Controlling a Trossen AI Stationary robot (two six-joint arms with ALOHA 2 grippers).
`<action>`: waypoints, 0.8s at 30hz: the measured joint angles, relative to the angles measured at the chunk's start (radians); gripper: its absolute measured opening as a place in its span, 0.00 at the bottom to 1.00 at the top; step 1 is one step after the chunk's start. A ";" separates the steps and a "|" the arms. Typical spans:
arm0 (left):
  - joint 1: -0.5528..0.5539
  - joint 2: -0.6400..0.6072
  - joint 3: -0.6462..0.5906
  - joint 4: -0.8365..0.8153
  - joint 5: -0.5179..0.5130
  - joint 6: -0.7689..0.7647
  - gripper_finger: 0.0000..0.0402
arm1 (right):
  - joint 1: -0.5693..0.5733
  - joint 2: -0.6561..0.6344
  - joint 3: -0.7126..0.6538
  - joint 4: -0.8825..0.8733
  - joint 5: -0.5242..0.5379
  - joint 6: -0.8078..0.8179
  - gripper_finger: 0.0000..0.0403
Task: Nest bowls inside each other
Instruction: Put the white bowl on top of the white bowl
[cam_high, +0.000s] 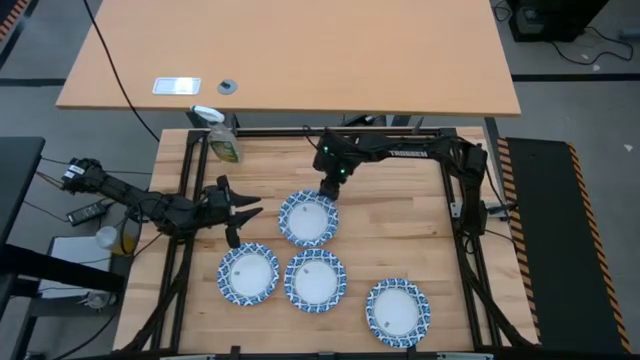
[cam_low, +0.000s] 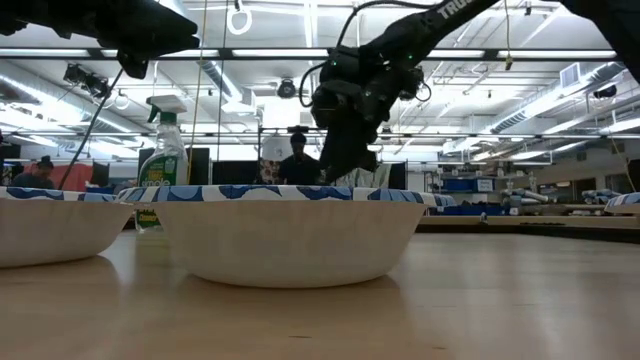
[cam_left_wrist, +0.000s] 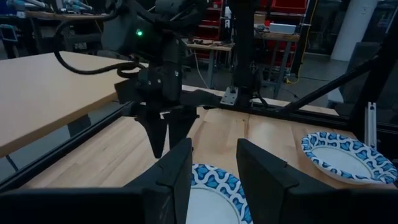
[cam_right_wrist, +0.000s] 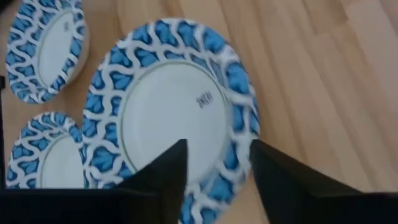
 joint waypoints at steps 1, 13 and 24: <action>0.000 0.000 0.000 0.000 0.000 0.000 0.32 | -0.006 -0.007 0.010 -0.032 0.003 -0.007 0.51; -0.038 0.000 0.000 -0.006 0.020 -0.032 0.32 | 0.199 -0.290 -0.133 -0.300 0.166 0.103 0.58; -0.138 0.152 -0.003 -0.037 0.020 -0.252 0.32 | 0.477 -0.303 -0.291 -0.466 0.105 0.284 0.57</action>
